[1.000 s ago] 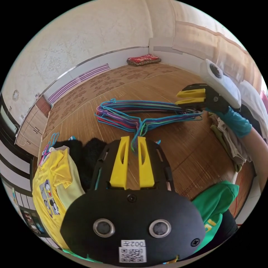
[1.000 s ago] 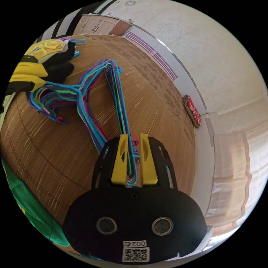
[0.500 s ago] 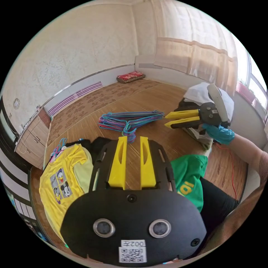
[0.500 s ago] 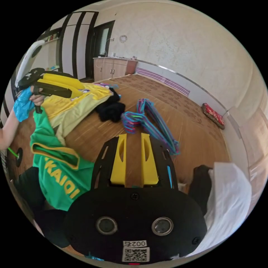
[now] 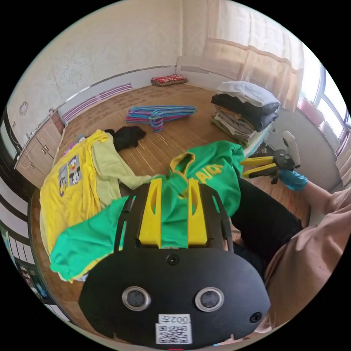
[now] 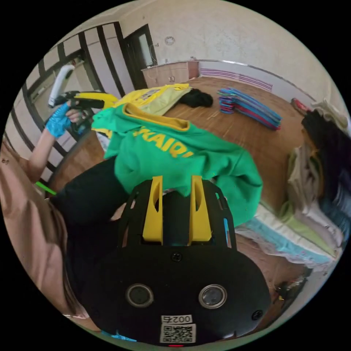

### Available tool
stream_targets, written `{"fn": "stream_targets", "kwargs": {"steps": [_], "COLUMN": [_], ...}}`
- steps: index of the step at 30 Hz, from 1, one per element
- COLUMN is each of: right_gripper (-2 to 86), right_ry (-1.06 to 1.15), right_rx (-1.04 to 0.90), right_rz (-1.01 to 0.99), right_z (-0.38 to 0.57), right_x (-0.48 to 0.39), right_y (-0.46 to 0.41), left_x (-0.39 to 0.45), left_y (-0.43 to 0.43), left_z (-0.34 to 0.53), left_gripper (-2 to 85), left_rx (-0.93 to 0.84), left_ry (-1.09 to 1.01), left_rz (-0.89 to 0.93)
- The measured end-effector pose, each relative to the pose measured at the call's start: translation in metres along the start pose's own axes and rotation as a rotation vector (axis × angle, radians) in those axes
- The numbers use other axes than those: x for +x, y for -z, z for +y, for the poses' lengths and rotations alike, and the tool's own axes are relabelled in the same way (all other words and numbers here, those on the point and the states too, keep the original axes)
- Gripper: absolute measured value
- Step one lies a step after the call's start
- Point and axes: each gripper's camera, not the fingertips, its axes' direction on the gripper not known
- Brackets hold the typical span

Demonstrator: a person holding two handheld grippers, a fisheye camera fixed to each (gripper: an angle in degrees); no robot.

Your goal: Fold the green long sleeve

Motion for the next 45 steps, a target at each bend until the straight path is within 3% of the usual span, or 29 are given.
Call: {"fn": "stream_targets", "kwargs": {"steps": [6, 9, 15, 25, 29, 35, 40, 45], "right_gripper": [13.8, 14.2, 7.5, 1.7, 1.2, 2.0, 5.0, 7.5], "right_ry": [0.076, 0.107, 0.112, 0.047, 0.043, 0.002, -0.042, -0.031], "right_rx": [-0.059, -0.124, -0.179, 0.099, 0.162, 0.145, 0.022, 0.063], "right_rz": [0.005, 0.115, 0.28, 0.377, 0.428, 0.422, 0.343, 0.302], "right_z": [0.017, 0.008, -0.007, -0.029, -0.056, -0.09, -0.099, -0.078], "right_x": [-0.052, -0.067, -0.086, -0.094, -0.084, -0.057, -0.029, -0.026], "right_y": [-0.016, -0.032, -0.045, 0.01, 0.031, 0.028, 0.002, 0.031], "left_x": [0.022, 0.031, 0.047, 0.051, 0.045, 0.036, 0.002, -0.014], "left_y": [-0.017, -0.035, -0.066, -0.112, -0.11, -0.079, -0.09, -0.102], "left_z": [0.075, 0.098, 0.123, 0.156, 0.161, 0.152, 0.141, 0.148], "left_gripper": [8.1, 9.1, 10.1, 6.6, 1.4, -0.6, -0.6, -0.1], "left_rx": [-0.04, -0.083, -0.115, -0.11, -0.081, 0.047, 0.015, -0.022], "left_ry": [0.046, 0.067, 0.097, 0.2, 0.266, 0.253, 0.281, 0.291], "left_rz": [0.066, 0.08, -0.034, -0.173, -0.199, -0.321, -0.315, -0.264]}}
